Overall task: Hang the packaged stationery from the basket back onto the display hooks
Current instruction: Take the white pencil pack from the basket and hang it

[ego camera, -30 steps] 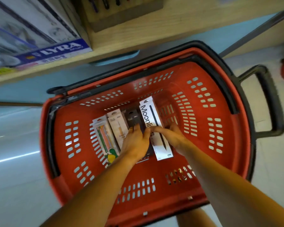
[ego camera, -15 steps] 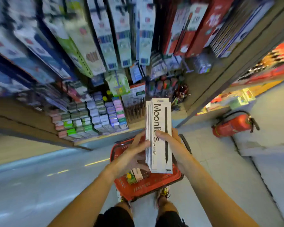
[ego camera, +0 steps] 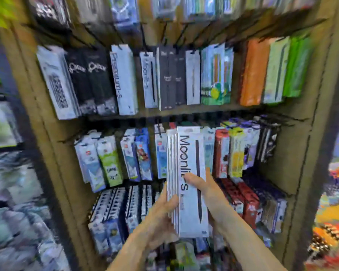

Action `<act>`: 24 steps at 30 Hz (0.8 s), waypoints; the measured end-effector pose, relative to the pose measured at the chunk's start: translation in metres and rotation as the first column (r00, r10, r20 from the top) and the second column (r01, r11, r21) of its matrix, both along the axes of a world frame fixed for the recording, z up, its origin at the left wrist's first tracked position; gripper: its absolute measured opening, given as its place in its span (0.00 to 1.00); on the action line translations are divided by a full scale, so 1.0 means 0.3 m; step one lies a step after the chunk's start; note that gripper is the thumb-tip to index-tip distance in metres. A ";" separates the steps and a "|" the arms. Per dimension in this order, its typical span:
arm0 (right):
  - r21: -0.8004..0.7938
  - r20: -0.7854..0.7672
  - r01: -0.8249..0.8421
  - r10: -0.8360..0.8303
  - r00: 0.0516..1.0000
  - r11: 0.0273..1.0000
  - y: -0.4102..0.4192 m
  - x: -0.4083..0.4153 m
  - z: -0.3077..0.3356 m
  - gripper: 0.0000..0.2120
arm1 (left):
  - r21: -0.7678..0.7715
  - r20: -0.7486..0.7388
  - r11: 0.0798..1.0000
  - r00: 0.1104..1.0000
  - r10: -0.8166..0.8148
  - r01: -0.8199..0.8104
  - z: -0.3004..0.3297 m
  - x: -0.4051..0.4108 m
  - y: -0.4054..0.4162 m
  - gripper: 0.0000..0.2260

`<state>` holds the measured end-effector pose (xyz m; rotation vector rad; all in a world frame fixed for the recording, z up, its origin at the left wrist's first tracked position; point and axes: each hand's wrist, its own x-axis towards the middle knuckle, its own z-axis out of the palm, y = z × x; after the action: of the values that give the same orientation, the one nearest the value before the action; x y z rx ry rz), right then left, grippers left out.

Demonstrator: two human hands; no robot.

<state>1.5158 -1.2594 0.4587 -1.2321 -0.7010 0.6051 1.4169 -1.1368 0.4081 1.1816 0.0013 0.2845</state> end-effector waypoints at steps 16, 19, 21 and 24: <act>0.240 0.111 -0.106 0.081 0.991 0.965 0.195 -0.090 0.356 0.23 | 0.121 0.143 0.988 0.986 0.081 -0.098 0.386 -0.105 0.170 0.47; 0.245 0.198 -0.023 -0.027 0.980 0.969 0.217 -0.088 0.387 0.17 | 0.117 0.145 0.983 0.982 0.124 -0.141 0.412 -0.098 0.213 0.48; 0.237 0.256 0.012 -0.074 0.964 0.971 0.232 -0.081 0.410 0.17 | 0.091 0.156 0.981 0.975 0.158 -0.173 0.422 -0.089 0.230 0.49; 0.260 0.254 -0.003 -0.066 0.965 0.966 0.257 -0.071 0.448 0.13 | 0.013 0.179 0.987 0.972 0.153 -0.158 0.440 -0.067 0.248 0.48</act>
<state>1.4945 -1.1823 0.5931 -1.0852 -0.9479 0.3136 1.3966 -1.0623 0.5400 1.1822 -0.0659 0.5289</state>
